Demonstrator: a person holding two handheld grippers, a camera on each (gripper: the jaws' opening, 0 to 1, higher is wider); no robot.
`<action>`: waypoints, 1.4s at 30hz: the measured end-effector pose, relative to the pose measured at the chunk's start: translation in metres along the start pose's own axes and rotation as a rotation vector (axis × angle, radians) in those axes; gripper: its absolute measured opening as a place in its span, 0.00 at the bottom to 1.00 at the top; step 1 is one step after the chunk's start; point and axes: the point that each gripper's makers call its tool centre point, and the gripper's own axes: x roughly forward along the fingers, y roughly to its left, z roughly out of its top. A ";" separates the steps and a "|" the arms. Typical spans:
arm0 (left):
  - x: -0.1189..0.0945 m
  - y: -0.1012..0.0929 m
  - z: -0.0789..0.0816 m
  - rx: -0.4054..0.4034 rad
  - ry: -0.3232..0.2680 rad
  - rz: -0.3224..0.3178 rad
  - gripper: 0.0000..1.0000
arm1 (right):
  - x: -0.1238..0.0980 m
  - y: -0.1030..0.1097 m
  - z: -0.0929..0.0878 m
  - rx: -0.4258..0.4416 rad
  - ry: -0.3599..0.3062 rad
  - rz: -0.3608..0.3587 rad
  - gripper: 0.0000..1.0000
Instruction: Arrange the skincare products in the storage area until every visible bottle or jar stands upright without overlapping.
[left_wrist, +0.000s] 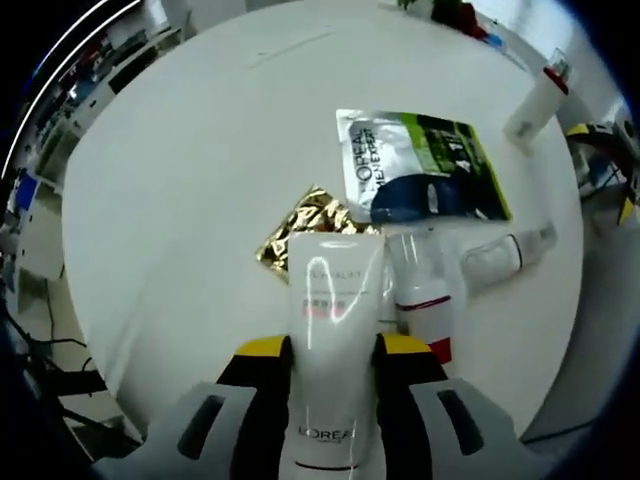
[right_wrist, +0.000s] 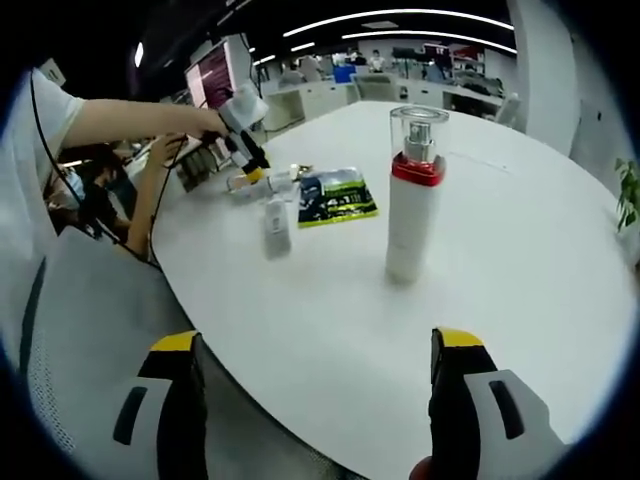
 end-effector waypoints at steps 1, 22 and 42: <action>0.001 0.001 -0.002 -0.039 -0.001 0.014 0.33 | 0.000 0.001 0.000 0.011 -0.005 0.008 0.93; -0.042 0.016 0.012 -0.168 -0.188 0.154 0.31 | 0.000 0.005 0.006 0.070 -0.060 0.054 0.91; -0.104 0.019 0.013 -0.285 -0.372 0.225 0.31 | 0.000 0.012 0.010 0.021 -0.064 0.069 0.91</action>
